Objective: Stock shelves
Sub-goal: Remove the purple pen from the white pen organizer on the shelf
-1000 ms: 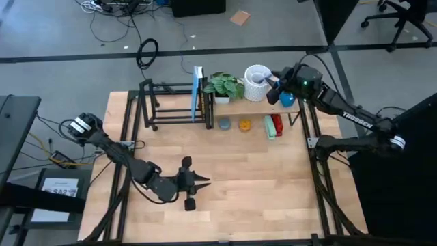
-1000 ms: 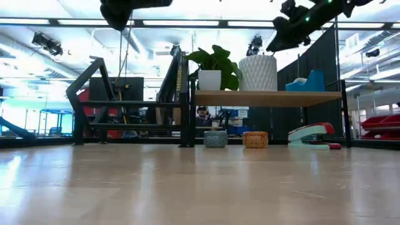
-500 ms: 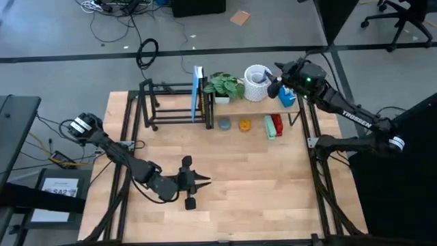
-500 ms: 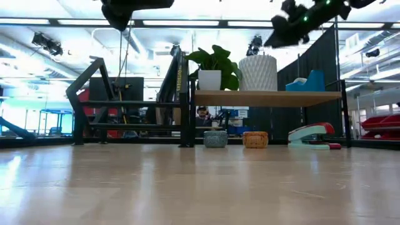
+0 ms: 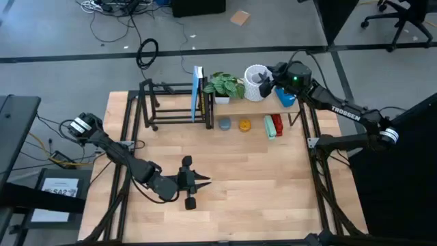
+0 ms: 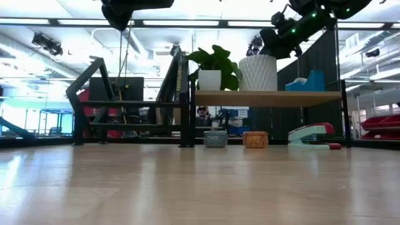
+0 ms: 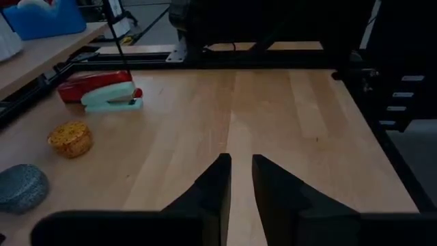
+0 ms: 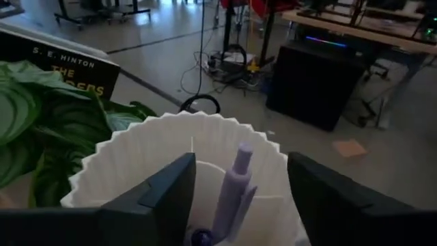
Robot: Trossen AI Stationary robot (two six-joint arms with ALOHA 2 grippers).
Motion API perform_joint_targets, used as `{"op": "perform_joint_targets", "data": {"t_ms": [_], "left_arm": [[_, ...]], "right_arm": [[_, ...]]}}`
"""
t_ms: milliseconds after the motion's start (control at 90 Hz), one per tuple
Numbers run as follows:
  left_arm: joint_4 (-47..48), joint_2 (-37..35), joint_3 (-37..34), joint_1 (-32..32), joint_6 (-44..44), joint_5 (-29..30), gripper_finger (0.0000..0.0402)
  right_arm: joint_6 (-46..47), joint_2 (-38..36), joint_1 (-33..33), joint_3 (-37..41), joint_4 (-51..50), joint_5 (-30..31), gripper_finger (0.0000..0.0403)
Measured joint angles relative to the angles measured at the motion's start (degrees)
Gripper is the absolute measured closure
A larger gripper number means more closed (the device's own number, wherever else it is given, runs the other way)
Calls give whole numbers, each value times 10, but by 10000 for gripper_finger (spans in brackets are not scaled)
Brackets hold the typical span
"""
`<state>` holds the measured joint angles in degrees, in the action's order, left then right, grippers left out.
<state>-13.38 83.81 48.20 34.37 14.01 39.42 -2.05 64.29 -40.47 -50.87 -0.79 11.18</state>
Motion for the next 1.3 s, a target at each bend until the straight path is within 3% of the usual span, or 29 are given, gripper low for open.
{"op": "perform_joint_targets", "data": {"t_ms": [267, 678, 811, 989, 1156, 1300], "left_arm": [[0, 0, 0, 0, 1, 0, 360], [-1, 0, 0, 0, 2, 0, 360], [-1, 0, 0, 0, 1, 0, 360], [-2, 0, 0, 0, 1, 0, 360], [-11, 0, 0, 0, -1, 0, 360], [-28, 0, 0, -1, -3, 0, 360]], "right_arm": [[26, 0, 0, 0, 18, -5, 386], [31, -52, 34, -80, 36, -6, 397], [13, -74, 113, -142, 10, -7, 399], [32, -49, 281, -242, -157, 29, 400], [148, 17, 441, -271, -311, 53, 400], [281, 100, 530, -272, -438, 35, 401]]}}
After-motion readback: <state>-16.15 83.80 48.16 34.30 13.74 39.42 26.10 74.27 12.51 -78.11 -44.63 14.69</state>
